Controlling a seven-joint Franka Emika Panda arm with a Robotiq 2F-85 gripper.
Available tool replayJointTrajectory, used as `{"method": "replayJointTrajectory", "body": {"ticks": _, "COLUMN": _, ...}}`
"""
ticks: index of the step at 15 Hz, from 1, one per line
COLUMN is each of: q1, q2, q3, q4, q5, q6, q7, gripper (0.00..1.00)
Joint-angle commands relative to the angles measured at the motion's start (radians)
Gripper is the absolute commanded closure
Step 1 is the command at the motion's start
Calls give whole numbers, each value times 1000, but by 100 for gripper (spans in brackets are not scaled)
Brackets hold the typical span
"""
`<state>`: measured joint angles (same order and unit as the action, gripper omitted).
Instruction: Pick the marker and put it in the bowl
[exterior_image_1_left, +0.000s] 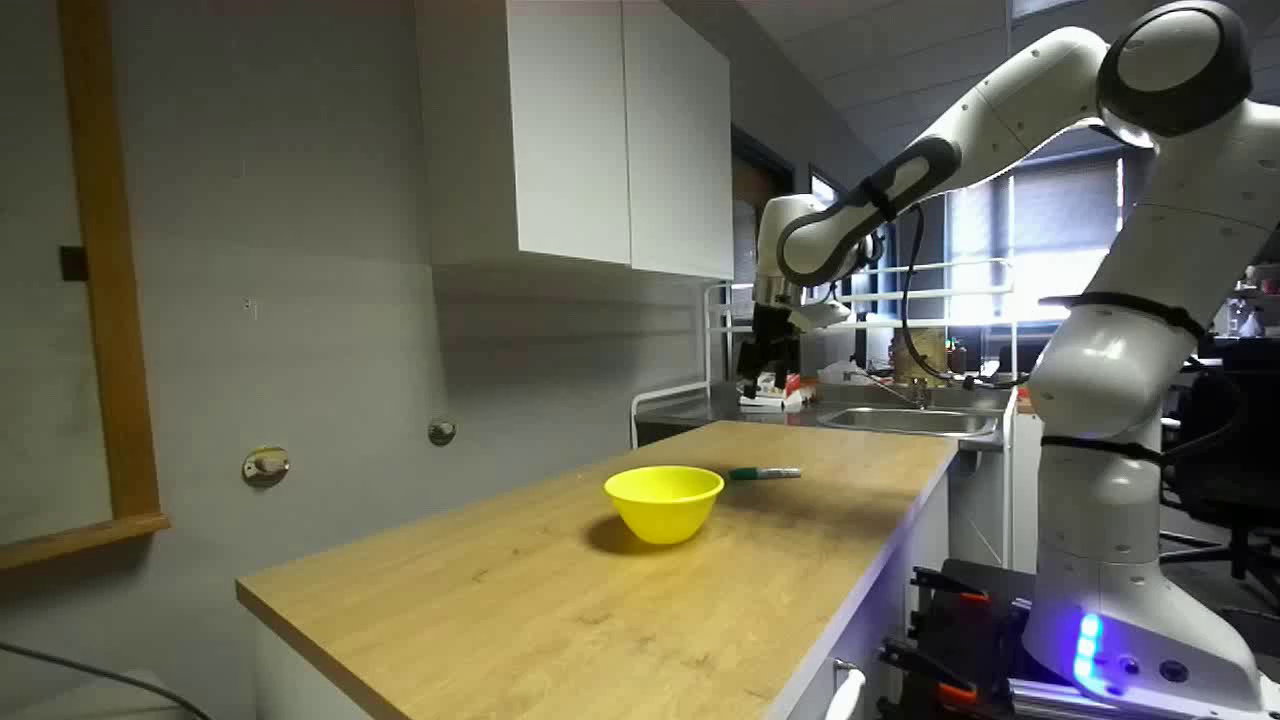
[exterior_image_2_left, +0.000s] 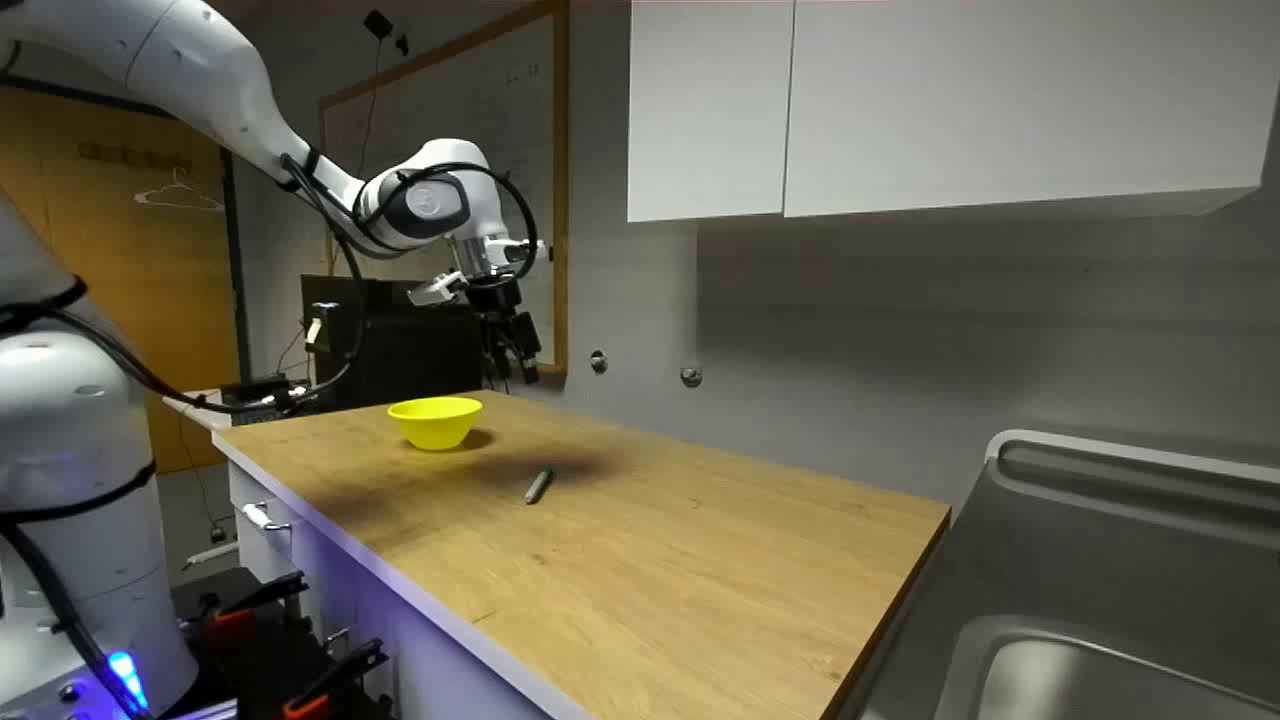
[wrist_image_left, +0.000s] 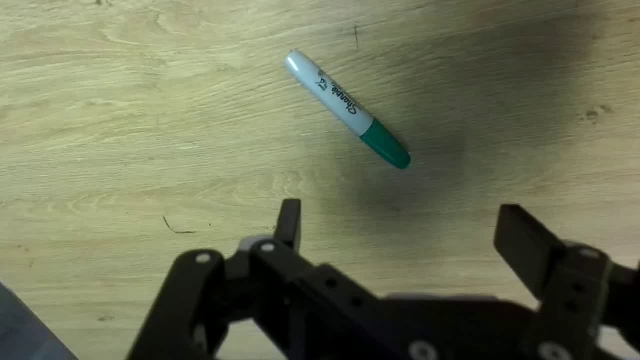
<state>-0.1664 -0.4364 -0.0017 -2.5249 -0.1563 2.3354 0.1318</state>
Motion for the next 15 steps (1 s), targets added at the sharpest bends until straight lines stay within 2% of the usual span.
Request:
{"method": "replayJointTrajectory", "body": {"ticks": 1, "q1": 10, "q2": 0, "q3": -9, "q4": 2, "q5": -5, "q6": -4, "q7": 3, "gripper": 0}}
{"method": "replayJointTrajectory", "body": {"ticks": 9, "q1": 9, "q2": 5, "q3": -8, "q4": 3, "q5": -17, "q6": -3, "q7": -9, "gripper": 0}}
{"method": "replayJointTrajectory", "body": {"ticks": 15, "q1": 8, "q2": 70, "q3": -36, "q4": 10, "q5": -123, "q6": -69, "q7": -198, "gripper": 0}}
